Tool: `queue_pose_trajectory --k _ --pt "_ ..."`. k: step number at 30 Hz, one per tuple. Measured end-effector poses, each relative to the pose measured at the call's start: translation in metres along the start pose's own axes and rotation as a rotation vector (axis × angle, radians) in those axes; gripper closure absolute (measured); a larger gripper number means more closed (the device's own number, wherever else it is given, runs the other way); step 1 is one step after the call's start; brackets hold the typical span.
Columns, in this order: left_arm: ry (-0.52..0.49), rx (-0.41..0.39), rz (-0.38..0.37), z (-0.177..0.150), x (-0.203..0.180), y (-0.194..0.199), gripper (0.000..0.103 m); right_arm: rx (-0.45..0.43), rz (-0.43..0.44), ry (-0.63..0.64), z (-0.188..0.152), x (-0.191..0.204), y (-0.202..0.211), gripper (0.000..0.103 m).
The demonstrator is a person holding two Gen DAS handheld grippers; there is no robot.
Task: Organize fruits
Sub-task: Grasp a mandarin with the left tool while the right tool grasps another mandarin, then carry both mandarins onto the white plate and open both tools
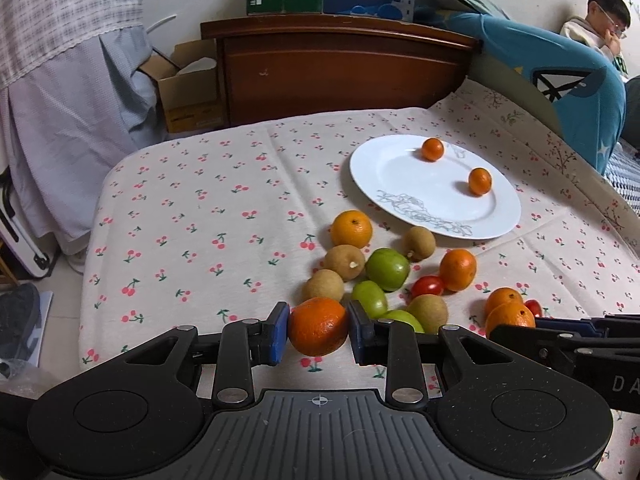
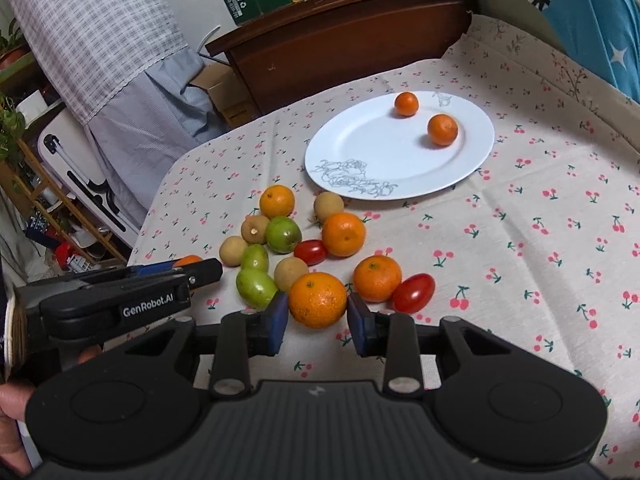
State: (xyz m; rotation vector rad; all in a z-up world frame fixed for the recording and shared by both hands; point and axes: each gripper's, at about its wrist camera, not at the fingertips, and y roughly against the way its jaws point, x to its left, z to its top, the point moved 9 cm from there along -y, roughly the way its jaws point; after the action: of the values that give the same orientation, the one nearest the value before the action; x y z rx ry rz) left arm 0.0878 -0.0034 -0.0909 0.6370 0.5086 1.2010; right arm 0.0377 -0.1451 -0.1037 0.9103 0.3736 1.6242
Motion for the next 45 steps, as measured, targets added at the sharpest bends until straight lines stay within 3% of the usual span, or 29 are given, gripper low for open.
queue_pose_trajectory --k 27,36,45 --pt "0.015 -0.029 -0.104 0.024 -0.032 0.008 0.075 -0.071 -0.028 -0.078 0.028 -0.024 0.018 0.071" --pt "-0.005 -0.042 -0.119 0.055 -0.037 -0.002 0.075 -0.109 -0.043 -0.093 0.061 -0.040 0.018 0.071" --pt "-0.044 -0.001 -0.143 0.067 -0.044 -0.028 0.075 -0.106 -0.072 -0.177 0.071 -0.061 0.000 0.071"
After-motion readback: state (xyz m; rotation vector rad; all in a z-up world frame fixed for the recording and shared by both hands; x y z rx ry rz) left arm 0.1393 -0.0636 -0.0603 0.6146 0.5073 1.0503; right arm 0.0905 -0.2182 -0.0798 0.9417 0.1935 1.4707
